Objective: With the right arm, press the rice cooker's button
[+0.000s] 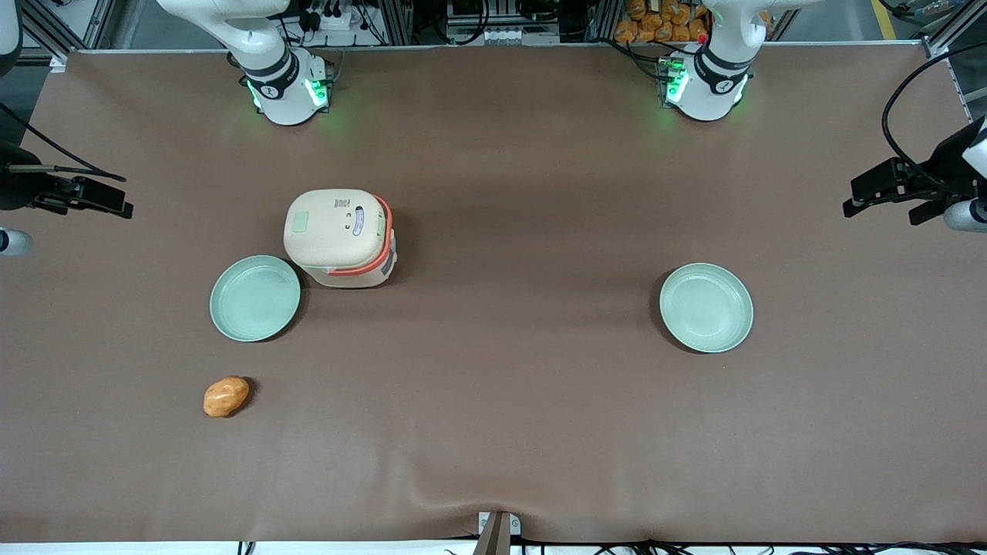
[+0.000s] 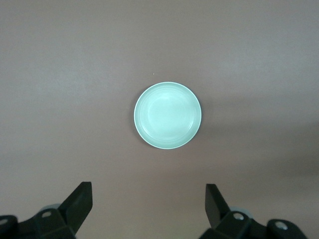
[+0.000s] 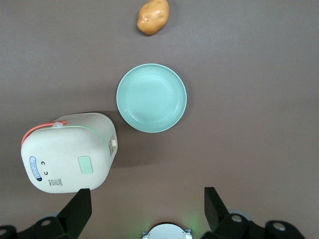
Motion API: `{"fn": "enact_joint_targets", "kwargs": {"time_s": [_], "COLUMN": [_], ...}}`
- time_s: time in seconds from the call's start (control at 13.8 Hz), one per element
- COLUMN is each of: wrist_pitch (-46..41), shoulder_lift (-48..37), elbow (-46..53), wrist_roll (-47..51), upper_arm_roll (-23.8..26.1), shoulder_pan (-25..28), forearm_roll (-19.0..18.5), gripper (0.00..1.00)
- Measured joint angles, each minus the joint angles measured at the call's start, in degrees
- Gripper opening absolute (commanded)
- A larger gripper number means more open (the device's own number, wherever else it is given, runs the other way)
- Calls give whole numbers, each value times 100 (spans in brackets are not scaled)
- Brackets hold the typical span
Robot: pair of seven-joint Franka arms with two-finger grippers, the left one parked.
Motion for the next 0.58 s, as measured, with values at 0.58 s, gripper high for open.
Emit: {"fn": "enact_joint_targets", "kwargs": {"time_s": [0.58], "wrist_pitch": [-196], "shoulder_lift": [-14], "elbow": [22], "wrist_roll": [3], "upper_arm_roll": [3], "shoulder_pan": [120], "forearm_roll": [-1], "gripper": [100]}}
